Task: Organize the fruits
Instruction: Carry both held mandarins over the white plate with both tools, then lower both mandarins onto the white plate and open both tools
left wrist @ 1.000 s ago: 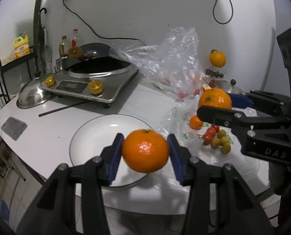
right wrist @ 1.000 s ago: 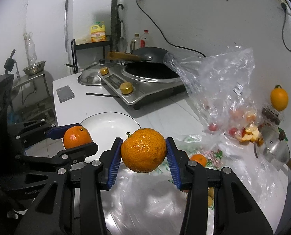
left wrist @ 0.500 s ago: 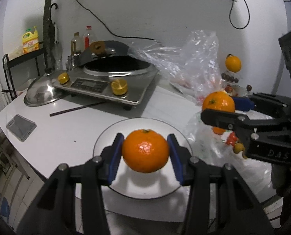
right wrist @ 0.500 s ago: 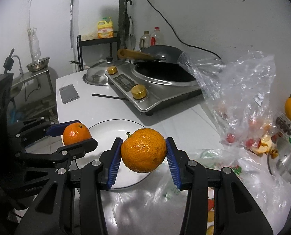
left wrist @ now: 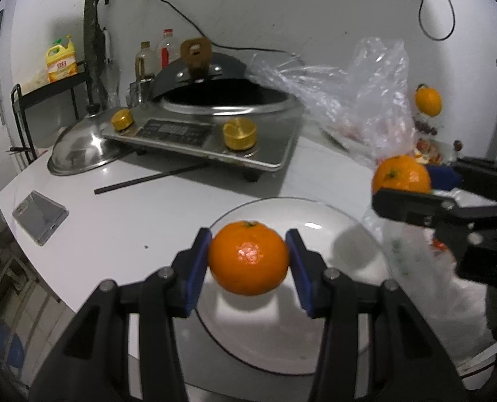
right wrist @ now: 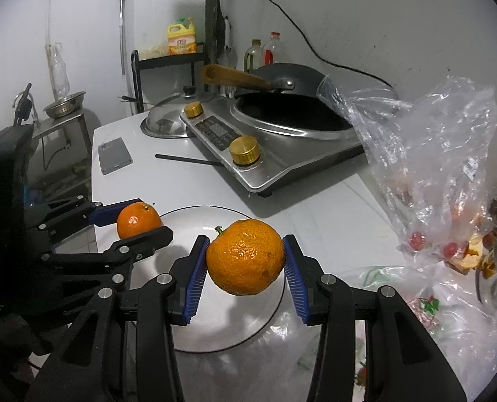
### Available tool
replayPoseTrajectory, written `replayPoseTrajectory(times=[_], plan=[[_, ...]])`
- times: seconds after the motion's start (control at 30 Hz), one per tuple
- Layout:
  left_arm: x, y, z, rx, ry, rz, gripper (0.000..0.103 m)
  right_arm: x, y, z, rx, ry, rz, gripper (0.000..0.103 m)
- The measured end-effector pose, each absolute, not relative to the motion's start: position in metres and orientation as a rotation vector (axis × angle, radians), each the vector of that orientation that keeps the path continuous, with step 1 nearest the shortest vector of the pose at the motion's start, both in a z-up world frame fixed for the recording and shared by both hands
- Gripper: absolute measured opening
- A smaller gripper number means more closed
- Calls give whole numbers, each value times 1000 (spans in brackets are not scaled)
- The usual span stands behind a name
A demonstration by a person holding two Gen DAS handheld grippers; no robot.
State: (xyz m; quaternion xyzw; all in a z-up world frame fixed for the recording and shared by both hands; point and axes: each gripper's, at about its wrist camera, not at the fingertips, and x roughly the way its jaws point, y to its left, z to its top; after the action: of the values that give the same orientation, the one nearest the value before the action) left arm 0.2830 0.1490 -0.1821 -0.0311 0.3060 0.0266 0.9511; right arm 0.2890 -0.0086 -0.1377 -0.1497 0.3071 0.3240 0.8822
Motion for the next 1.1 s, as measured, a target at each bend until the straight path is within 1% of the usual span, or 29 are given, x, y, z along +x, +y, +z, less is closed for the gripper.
replayPoseTrajectory(times=[0.37,0.73,0.8,0.83,1.1], plan=[[303,152,-203,-20,656,58,47,305,-4,-151,-301,667,662,47],[311,153,-214,-12,686,78,48,308,-2,-156,-305,681,653,47],[310,154,-213,-6,676,86,50,308,-2,-156,-308,680,652,47],[309,154,-212,-4,669,92,54,307,-2,-156,-309,680,652,47],[301,164,-207,-22,649,88,54,306,6,-158,-324,685,648,47]])
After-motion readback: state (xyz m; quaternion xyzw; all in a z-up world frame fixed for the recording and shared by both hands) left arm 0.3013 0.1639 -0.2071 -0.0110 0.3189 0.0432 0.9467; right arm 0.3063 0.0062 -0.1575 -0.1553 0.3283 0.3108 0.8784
